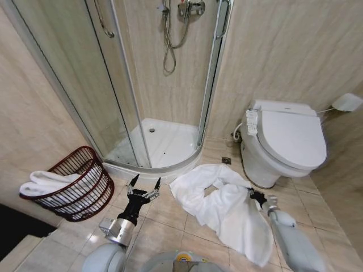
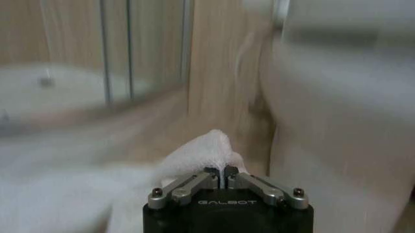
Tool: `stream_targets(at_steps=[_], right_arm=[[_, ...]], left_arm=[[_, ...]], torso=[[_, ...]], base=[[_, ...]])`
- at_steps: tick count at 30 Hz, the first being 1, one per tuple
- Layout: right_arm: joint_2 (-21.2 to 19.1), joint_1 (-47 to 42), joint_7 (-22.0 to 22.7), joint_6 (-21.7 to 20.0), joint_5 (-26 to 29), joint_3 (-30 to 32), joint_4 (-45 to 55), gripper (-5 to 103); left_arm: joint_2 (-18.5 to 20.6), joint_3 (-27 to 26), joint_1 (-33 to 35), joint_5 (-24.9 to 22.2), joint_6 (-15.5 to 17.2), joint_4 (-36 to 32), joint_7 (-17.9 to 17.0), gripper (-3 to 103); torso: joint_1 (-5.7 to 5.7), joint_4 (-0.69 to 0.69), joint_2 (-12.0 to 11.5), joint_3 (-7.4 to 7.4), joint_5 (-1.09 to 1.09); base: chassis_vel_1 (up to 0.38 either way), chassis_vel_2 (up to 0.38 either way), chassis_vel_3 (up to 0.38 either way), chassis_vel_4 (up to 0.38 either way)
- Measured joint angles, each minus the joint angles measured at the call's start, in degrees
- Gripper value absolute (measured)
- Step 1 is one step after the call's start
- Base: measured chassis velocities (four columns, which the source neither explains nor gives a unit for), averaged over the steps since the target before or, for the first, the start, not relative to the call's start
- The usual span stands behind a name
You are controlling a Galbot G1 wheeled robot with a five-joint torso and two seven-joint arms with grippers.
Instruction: Discard the used towel into the hamper.
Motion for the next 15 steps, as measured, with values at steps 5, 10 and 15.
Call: stream_targets(at_steps=[5,10,15], right_arm=[[0.52,-9.98,3.37,0.76,3.86,3.46,17.87,2],[1.79,-14.54,4.99,2.63,4.59,6.19,30.26,2],[2.96,-16.22,7.72,1.22,5.45,8.37,42.16,2]], left_arm=[[0.0,0.0,-0.01,0.0,0.0,0.0,0.0,100],[0.01,0.0,0.0,0.0,0.0,0.0,0.0,100],[0.01,0.01,0.0,0.0,0.0,0.0,0.0,100]], torso=[[0.0,-0.02,0.0,0.0,0.04],[0.0,-0.01,0.0,0.0,0.06],[0.0,-0.01,0.0,0.0,0.01]], base=[[0.0,0.0,0.0,0.0],[0.0,0.0,0.0,0.0],[0.0,0.0,0.0,0.0]])
